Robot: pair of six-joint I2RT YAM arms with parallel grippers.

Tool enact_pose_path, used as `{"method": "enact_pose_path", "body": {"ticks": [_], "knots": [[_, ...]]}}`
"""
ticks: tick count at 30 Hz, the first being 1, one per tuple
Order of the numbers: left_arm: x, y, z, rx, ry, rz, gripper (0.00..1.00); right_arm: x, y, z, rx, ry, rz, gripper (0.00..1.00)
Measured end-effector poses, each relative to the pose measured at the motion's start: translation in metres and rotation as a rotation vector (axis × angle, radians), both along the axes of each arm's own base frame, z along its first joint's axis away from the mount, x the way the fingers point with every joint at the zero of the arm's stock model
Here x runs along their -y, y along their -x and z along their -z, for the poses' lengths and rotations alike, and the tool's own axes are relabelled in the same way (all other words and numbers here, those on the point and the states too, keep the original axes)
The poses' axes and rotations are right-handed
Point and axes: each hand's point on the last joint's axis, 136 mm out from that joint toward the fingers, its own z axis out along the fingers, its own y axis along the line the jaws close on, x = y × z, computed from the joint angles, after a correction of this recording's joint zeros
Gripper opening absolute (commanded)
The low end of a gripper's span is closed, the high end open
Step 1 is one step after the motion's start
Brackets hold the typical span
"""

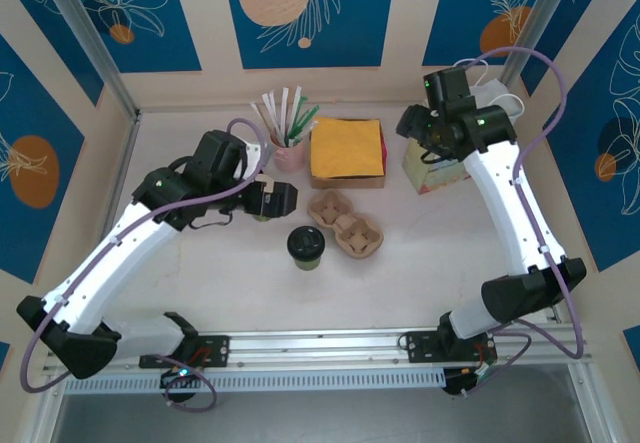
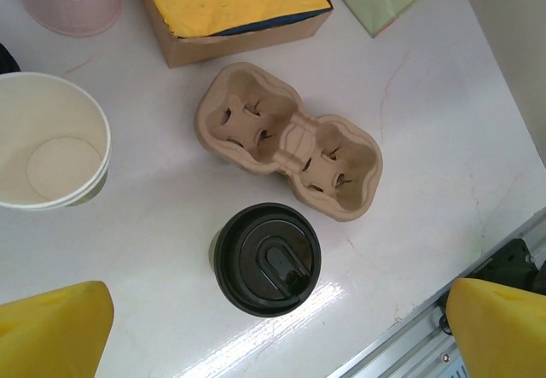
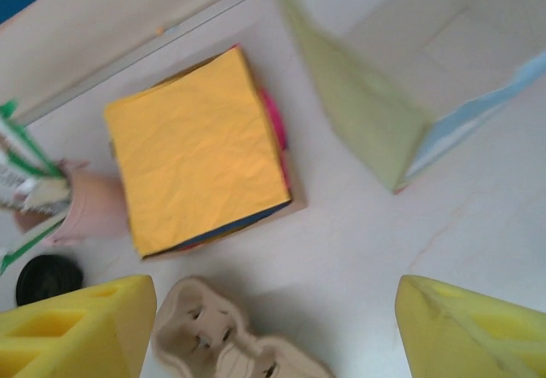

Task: Pack the takeout coffee

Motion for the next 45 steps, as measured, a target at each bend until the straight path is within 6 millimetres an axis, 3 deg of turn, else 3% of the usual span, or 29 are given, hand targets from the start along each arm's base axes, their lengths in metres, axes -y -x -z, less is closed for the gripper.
{"method": "enact_pose_path", "body": {"ticks": [4, 9, 18, 24, 30, 40, 45], "knots": [[-0.001, 0.003, -0.006, 0.017, 0.019, 0.005, 1.0, 0.034, -0.008, 0.0, -0.035, 0.008, 0.119, 0.74], [-0.003, 0.005, -0.012, 0.04, 0.036, 0.005, 1.0, 0.073, -0.01, 0.017, -0.104, 0.013, 0.233, 0.74], [0.002, -0.001, -0.007, 0.044, 0.041, 0.004, 1.0, 0.115, -0.029, 0.05, -0.2, 0.006, 0.338, 0.74], [0.003, -0.002, -0.003, 0.036, 0.033, 0.003, 1.0, 0.117, -0.053, 0.055, -0.209, -0.012, 0.329, 0.73], [0.002, -0.002, -0.002, 0.036, 0.029, -0.001, 1.0, 0.115, -0.063, 0.06, -0.22, -0.044, 0.317, 0.55], [0.001, -0.003, 0.004, 0.027, 0.016, -0.005, 1.0, 0.107, -0.061, 0.064, -0.24, -0.102, 0.3, 0.22], [0.002, -0.004, 0.007, 0.026, 0.009, 0.001, 1.0, 0.103, -0.045, 0.062, -0.245, -0.116, 0.294, 0.14]]}}
